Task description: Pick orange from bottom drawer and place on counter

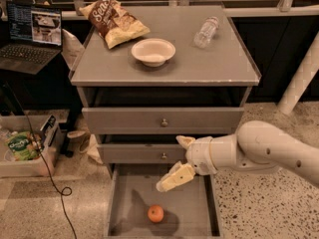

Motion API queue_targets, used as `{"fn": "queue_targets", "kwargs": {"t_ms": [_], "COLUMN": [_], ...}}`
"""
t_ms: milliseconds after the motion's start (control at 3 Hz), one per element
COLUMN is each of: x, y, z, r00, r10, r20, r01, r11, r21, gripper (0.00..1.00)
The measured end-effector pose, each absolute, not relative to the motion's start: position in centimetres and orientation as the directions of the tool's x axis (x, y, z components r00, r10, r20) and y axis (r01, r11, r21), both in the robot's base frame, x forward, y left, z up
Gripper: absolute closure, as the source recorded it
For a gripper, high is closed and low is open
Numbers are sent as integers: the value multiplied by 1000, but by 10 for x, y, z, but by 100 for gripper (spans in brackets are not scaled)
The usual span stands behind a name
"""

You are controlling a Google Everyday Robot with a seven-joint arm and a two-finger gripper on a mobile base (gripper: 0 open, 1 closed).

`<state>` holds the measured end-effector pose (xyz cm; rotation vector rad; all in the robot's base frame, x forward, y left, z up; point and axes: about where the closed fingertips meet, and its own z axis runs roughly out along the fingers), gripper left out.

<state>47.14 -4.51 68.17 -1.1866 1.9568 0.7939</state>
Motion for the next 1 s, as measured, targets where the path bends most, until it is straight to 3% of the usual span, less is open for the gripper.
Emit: {"fn": "queue_targets", "kwargs": {"t_ms": [667,1000], "x": [462,459], "y": [-6,-3], "z": [611,609], "r00": [-402,-404], "r10": [-454,-456], "r20": [-795,-793], "r01": [-912,-913], "r11": [273,258], "r21": [306,317], "gripper": [0,0]}}
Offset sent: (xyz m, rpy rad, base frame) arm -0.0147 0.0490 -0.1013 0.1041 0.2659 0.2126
